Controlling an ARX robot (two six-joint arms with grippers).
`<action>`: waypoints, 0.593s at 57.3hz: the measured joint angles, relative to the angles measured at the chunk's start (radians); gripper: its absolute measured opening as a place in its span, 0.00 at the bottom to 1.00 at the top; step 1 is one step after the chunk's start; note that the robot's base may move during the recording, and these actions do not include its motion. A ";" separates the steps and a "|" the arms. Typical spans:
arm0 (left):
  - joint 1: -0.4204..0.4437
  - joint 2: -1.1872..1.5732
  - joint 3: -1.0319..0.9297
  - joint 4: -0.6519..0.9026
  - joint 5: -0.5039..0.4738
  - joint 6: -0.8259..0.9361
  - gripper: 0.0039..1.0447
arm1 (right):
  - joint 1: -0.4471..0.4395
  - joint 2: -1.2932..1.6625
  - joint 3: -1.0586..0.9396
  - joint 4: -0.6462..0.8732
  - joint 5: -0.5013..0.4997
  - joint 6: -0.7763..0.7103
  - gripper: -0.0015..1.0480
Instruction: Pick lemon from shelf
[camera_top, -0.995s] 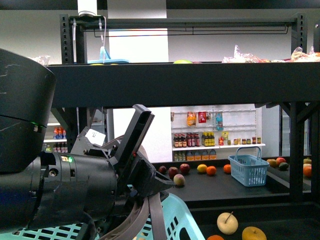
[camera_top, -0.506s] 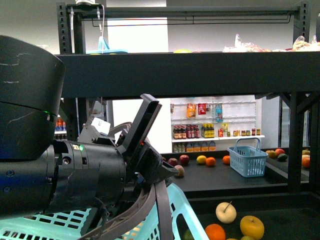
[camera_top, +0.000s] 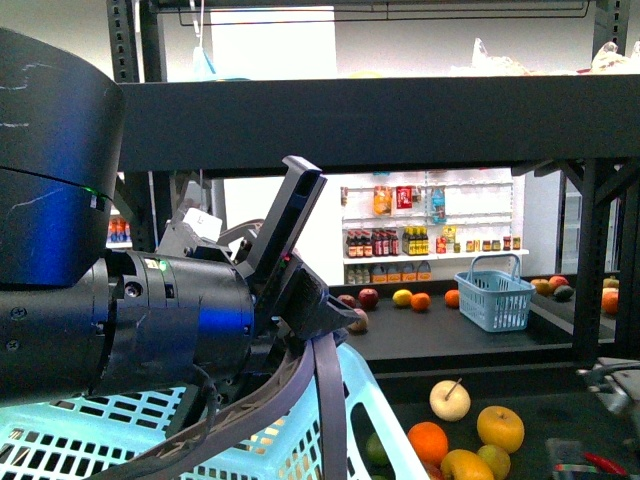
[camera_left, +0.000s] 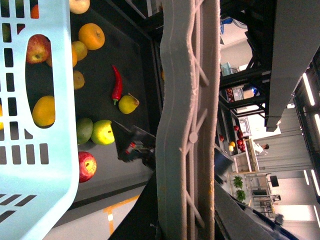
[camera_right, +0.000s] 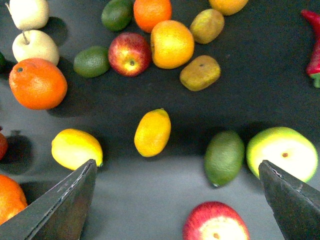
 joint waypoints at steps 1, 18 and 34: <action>0.000 0.000 0.000 0.000 -0.001 0.000 0.11 | 0.010 0.030 0.031 -0.009 0.011 0.003 0.93; 0.000 0.000 0.000 0.000 -0.002 -0.001 0.11 | 0.073 0.357 0.344 -0.119 0.097 0.076 0.93; 0.000 0.000 0.000 0.000 -0.001 -0.001 0.11 | 0.077 0.518 0.541 -0.171 0.127 0.117 0.93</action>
